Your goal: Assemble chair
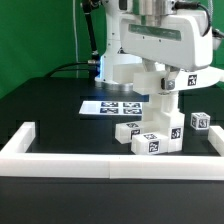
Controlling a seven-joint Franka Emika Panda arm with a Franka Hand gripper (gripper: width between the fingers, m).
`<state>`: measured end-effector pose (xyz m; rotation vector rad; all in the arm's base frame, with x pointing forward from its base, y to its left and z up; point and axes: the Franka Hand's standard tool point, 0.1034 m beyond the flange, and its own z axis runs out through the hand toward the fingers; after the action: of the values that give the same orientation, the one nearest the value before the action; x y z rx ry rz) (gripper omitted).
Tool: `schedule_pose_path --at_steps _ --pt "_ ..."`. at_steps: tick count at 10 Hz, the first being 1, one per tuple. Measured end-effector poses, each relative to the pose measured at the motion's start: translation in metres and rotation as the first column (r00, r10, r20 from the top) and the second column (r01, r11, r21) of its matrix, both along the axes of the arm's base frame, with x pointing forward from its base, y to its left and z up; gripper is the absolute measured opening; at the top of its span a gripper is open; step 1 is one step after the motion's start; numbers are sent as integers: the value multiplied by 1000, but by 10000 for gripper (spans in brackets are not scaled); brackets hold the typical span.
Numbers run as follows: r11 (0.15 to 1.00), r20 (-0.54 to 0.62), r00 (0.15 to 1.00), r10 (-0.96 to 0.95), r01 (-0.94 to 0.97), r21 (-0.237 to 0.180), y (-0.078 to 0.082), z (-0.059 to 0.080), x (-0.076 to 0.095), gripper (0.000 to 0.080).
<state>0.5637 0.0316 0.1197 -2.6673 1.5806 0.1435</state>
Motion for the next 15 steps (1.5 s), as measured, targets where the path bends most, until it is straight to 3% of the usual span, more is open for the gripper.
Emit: schedule_pose_path --at_steps 8,15 --pt "999 -6 999 -33 33 -3 3 -2 -1 290" --pt "1000 -27 999 -27 27 -11 3 -14 -6 290"
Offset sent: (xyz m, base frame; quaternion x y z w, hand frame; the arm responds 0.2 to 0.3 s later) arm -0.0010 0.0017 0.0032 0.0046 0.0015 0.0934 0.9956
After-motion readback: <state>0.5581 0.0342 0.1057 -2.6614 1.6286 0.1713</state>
